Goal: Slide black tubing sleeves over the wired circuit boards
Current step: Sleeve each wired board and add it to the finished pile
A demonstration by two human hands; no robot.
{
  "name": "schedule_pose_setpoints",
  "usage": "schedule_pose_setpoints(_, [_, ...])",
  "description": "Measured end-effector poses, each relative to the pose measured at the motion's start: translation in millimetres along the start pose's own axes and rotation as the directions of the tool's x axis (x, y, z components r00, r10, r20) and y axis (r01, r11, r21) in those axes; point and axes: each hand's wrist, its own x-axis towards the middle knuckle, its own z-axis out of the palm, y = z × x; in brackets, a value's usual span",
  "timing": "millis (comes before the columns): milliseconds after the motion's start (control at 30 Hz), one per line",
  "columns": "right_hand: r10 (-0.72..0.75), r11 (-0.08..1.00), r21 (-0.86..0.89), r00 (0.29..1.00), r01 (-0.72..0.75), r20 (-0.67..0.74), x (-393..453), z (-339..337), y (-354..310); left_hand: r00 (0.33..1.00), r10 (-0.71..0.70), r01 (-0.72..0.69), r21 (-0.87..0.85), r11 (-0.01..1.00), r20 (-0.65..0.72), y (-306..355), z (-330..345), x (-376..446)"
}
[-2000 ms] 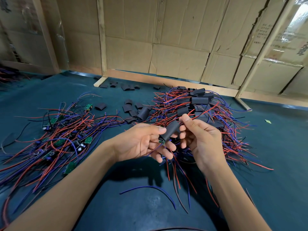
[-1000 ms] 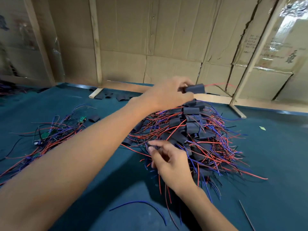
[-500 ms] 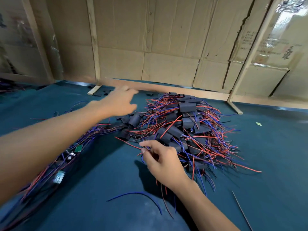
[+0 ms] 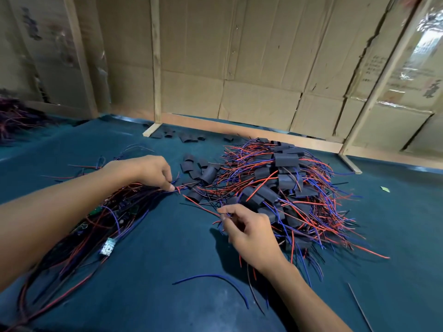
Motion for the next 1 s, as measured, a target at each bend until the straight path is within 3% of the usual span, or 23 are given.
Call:
schedule_pose_setpoints(67, [0.002, 1.0, -0.002, 1.0, -0.002, 0.005, 1, 0, 1, 1.0, 0.019, -0.021, 0.089, 0.996, 0.022, 4, -3, -2])
schedule_pose_setpoints(167, [-0.002, 1.0, 0.004, 1.0, 0.002, 0.013, 0, -1, 1, 0.993, 0.083, -0.072, 0.123, 0.99, -0.086, 10, -11, -8])
schedule_pose_setpoints(400, [0.01, 0.999, 0.036, 1.0, -0.011, 0.022, 0, -1, -1, 0.96, 0.142, -0.138, 0.03, 0.99, -0.242, 24, -58, -28])
schedule_pose_setpoints(567, [0.014, 0.999, 0.042, 1.0, -0.015, 0.015, -1, -1, -1, 0.888, 0.22, -0.244, -0.007, 0.97, -0.405, 42, -93, -52])
schedule_pose_setpoints(633, [0.032, 0.997, 0.064, 0.999, -0.033, 0.009, -1, 0, -1, 0.805, 0.299, -0.328, 0.035, 0.944, -0.512, 49, -105, -63])
schedule_pose_setpoints(733, [0.044, 0.992, 0.123, 0.999, -0.04, -0.032, 0, -1, -4, 0.571, 0.459, -0.469, 0.188, 0.863, -0.68, 67, -118, -83])
schedule_pose_setpoints(800, [0.071, 0.976, 0.213, 0.994, -0.053, -0.081, 1, -3, -10, 0.451, 0.486, -0.574, 0.174, 0.8, -0.748, 81, -122, -99])
schedule_pose_setpoints(833, [0.084, 0.961, 0.27, 0.992, -0.056, -0.094, 2, -6, -14, 0.428, 0.472, -0.625, 0.125, 0.771, -0.77, 88, -123, -105])
schedule_pose_setpoints(900, [0.06, 0.933, 0.359, 0.992, -0.017, -0.108, 4, -11, -22, 0.458, 0.426, -0.723, -0.049, 0.689, -0.78, 102, -120, -114])
schedule_pose_setpoints(1000, [0.017, 0.832, 0.555, 0.998, 0.021, -0.063, 5, -24, -32, 0.571, 0.387, -0.784, -0.341, 0.519, -0.724, 129, -101, -119])
